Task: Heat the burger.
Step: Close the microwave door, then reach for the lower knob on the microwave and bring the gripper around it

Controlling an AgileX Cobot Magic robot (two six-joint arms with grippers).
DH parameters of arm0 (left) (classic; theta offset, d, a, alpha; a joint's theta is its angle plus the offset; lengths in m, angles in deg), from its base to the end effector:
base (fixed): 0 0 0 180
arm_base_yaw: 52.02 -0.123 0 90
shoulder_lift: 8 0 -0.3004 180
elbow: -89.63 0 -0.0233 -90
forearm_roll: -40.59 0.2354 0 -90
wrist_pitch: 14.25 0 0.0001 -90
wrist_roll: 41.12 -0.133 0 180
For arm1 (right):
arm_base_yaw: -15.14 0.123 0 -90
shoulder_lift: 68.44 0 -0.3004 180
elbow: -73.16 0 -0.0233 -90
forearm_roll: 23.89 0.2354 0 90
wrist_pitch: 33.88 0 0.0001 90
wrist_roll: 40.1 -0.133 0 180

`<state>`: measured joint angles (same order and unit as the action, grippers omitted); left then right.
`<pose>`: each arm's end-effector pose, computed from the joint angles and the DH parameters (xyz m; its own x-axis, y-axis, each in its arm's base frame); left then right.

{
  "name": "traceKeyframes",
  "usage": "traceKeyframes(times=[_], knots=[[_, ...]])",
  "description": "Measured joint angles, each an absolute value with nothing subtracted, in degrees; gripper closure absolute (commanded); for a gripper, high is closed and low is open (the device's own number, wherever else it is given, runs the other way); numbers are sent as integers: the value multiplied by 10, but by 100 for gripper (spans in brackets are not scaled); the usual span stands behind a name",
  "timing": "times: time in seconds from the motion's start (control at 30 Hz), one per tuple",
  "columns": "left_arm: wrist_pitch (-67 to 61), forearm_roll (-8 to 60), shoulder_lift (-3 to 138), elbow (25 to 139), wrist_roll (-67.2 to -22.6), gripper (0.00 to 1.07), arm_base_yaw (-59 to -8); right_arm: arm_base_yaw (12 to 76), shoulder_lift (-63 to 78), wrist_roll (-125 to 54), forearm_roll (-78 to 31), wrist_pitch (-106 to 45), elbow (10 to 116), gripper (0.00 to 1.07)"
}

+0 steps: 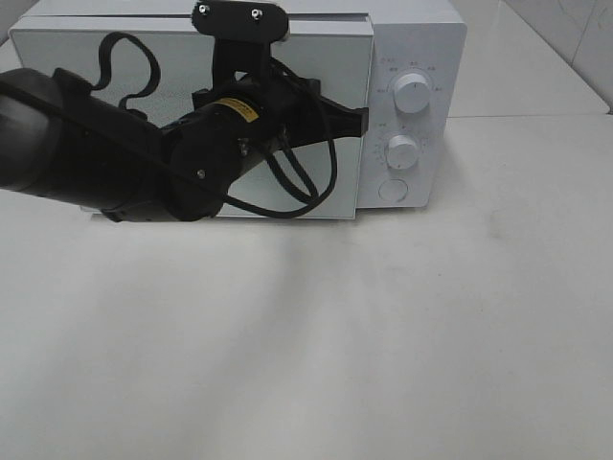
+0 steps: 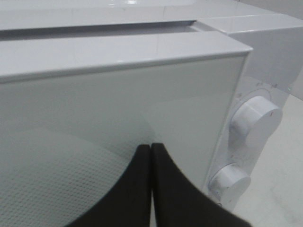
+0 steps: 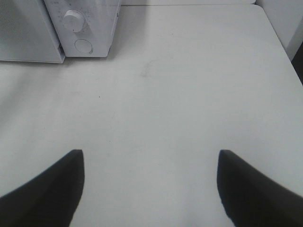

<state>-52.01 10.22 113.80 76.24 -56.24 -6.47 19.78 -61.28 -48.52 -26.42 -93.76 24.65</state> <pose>0.3548 -0.3029 0.2026 -0.2157 -0.0098 -0.9764 0.4361 0.8937 -0.1053 0.0035 -0.0048 0.2551 -0.4320 0.0897 -0.8974 0.0073 0.9954 0.0960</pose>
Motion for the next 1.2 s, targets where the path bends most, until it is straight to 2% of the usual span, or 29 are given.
traceKeyframes(times=[0.23, 0.37, 0.47, 0.83, 1.13, 1.17, 1.2], knots=[[-498, 100, 1172, 813, -566, 107, -60, 198, -613, -485, -264, -938, 246, 32], [-487, 101, 1179, 829, -584, 107, -60, 198, -613, -485, -264, -938, 246, 32], [-479, 103, 1179, 834, -587, 107, -74, 198, -613, -485, -264, -938, 246, 32], [-448, 94, 1167, 832, -588, 107, -76, 198, -613, -485, -264, -938, 246, 32], [-440, 67, 1095, 743, -590, 107, -58, 198, -613, -485, -264, -938, 246, 32], [-407, 67, 1081, 727, -590, 99, -52, 198, -613, -485, -264, -938, 246, 32], [-407, 67, 1081, 727, -590, 99, -52, 198, -613, -485, -264, -938, 246, 32]])
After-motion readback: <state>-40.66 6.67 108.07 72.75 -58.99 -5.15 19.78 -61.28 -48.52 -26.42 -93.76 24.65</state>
